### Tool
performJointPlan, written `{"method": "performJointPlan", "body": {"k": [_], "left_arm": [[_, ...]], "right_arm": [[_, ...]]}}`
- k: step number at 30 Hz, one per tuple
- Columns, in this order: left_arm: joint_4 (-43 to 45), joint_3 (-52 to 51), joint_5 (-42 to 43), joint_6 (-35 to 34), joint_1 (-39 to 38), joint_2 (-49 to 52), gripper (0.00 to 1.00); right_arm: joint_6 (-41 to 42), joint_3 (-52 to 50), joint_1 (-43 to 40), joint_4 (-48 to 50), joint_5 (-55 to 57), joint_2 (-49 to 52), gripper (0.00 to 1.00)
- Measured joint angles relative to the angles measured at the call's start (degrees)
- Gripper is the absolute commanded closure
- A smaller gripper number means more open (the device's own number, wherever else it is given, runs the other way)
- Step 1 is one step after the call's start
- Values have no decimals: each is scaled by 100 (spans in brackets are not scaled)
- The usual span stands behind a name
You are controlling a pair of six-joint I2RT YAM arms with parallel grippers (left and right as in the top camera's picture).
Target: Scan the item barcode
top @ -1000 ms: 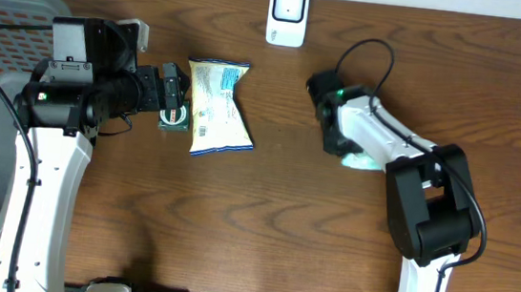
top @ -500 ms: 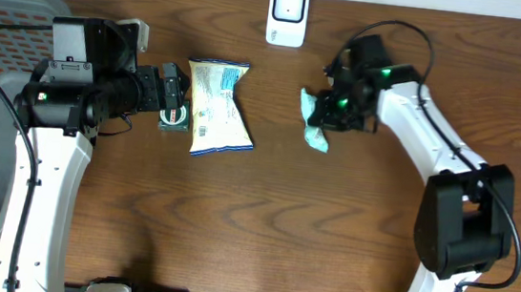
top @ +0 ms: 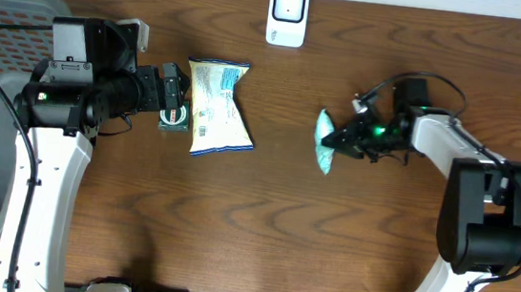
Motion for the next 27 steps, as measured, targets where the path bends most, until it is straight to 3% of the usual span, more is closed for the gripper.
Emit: {"method": "performJointPlan", "body": {"k": [3, 5, 10, 12, 16, 18, 22, 27], "left_arm": [[2, 0, 0, 0, 0, 0, 2], [0, 0, 2, 0, 0, 0, 3], [0, 0, 2, 0, 0, 0, 2], [0, 0, 2, 0, 0, 0, 2], [2, 0, 2, 0, 0, 0, 2], [0, 0, 2, 0, 0, 0, 2], [0, 0, 2, 0, 0, 0, 2], [0, 0, 2, 0, 0, 0, 2]], "right_arm": [[-11, 4, -278, -85, 52, 0, 54], [-28, 28, -461, -247, 199, -2, 53], [-111, 356, -785, -946, 925, -13, 62], [-155, 516, -822, -1143, 1193, -48, 59], [-315, 802, -826, -1316, 1471, -157, 31], [-334, 844, -813, -1300, 1523, -190, 26], [-396, 841, -752, -1215, 1609, -201, 21], [-396, 739, -553, -776, 1644, -201, 24]]}}
